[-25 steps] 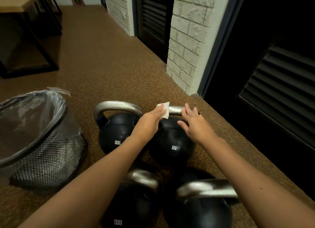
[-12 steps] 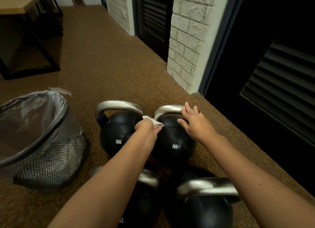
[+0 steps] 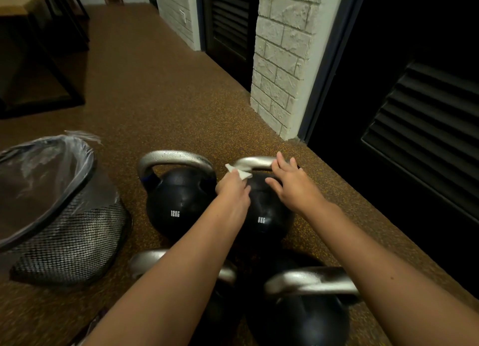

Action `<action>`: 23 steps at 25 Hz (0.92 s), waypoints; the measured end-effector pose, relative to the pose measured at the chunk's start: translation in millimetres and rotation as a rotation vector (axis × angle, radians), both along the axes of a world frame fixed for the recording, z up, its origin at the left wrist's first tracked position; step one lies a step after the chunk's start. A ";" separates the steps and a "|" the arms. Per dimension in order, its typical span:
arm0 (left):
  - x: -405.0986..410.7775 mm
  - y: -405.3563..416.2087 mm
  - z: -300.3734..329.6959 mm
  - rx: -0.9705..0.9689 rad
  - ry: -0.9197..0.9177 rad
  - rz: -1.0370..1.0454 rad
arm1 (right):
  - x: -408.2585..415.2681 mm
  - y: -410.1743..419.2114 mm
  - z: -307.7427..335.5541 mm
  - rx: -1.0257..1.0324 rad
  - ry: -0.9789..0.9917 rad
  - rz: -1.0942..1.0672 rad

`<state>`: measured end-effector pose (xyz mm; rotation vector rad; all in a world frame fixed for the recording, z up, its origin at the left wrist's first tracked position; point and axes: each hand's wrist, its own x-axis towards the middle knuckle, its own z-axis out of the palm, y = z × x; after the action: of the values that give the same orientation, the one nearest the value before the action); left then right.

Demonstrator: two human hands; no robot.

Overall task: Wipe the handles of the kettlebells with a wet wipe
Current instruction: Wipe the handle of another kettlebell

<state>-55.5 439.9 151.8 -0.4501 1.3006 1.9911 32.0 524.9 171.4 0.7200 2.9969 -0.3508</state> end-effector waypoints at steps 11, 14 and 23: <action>6.2 13.2 10.6 0.063 -0.063 0.137 | -1.3 0.6 2.4 -0.058 0.010 -0.022; 15.2 16.7 9.8 0.115 -0.054 0.112 | -2.2 -0.3 3.3 -0.068 0.008 -0.027; 30.0 14.3 16.1 0.341 -0.196 0.195 | -3.2 -0.8 6.0 -0.049 -0.031 -0.024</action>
<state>-25.4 454.2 167.9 -0.6053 0.8019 2.2134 28.7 524.1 177.4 0.7506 2.9417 -0.4092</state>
